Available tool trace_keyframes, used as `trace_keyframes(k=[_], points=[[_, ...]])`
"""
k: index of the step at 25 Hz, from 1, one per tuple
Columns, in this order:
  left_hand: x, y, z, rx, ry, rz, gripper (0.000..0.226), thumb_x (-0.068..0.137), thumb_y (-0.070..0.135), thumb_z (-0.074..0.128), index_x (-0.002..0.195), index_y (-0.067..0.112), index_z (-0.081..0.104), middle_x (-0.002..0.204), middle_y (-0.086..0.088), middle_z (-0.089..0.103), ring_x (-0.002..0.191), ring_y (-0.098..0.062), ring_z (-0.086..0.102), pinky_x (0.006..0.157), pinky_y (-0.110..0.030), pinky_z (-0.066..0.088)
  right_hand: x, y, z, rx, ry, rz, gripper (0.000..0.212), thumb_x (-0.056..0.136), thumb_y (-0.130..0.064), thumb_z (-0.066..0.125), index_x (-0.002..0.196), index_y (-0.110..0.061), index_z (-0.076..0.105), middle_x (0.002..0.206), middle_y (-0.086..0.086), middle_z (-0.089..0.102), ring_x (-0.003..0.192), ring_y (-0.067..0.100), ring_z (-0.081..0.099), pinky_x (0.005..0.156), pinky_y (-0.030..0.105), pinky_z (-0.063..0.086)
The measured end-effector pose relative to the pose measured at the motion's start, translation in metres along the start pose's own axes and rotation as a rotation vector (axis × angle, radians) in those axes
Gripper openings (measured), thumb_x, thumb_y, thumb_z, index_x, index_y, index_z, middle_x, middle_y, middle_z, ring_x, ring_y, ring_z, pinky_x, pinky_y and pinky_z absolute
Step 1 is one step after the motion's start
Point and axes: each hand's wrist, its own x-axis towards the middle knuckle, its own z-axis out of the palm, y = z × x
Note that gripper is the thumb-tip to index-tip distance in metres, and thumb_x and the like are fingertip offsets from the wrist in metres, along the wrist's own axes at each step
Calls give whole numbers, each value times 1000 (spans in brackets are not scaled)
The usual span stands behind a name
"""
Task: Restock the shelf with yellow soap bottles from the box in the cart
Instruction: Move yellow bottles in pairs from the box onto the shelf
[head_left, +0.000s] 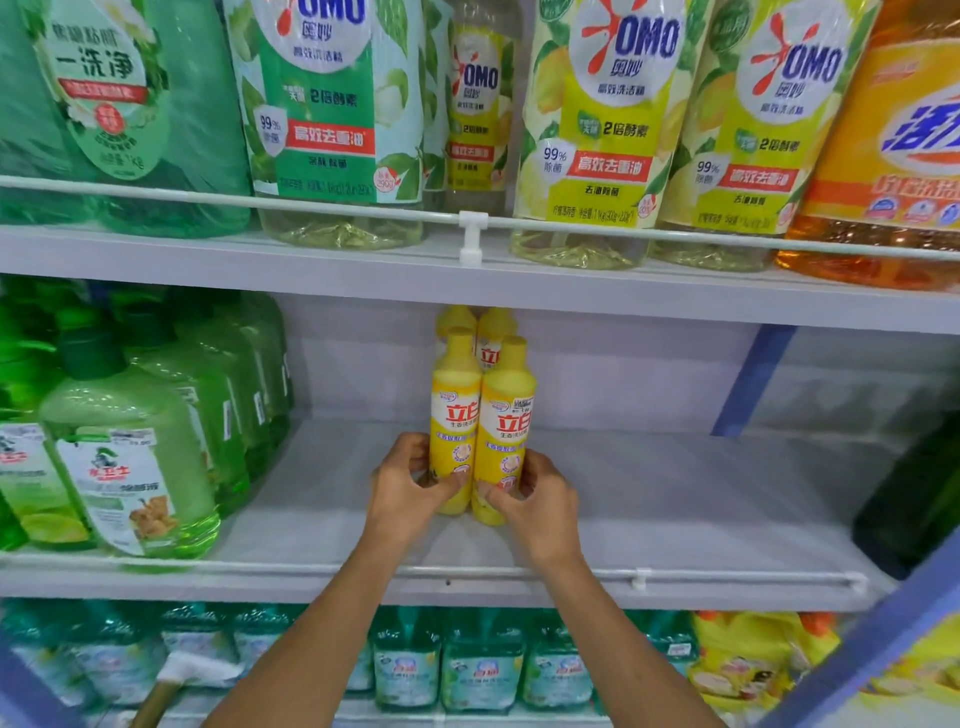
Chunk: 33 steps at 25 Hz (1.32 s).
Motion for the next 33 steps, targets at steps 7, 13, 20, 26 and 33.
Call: trace_keyframes(k=[7,13,20,26,33], points=[[21,-19,11,-79,37,10,44,73,27,88,111,25,68,106,8,73,95,-2,68,82,-12,52,43,0,17,14,-24,134,46,69,-29,92,107,-23,66,95,-9,71,78,2,66,63,6,49],[36,-35,23,-113,73,26,37,81,17,83,113,27,69,102,18,74,95,1,69,79,-10,51,57,25,35,43,28,92,39,63,-42,90,93,-37,65,97,-9,74,88,7,71,76,24,54],[48,-40,28,-164,86,7,42,75,12,87,111,26,70,103,9,76,92,-6,73,77,-16,56,57,38,40,68,17,123,39,62,-33,92,91,-35,66,91,-13,76,80,-4,70,74,24,59],[59,-45,29,-147,108,21,45,70,14,91,104,35,69,101,11,76,91,-6,73,81,-19,57,70,40,46,59,21,101,48,59,-33,95,99,-28,68,93,-14,75,81,-4,70,76,22,58],[60,-43,28,-167,130,-23,40,70,7,90,103,17,68,96,7,75,81,6,69,69,-6,51,69,47,43,144,6,60,41,61,-46,84,98,-31,71,96,-12,77,88,6,73,84,39,61]])
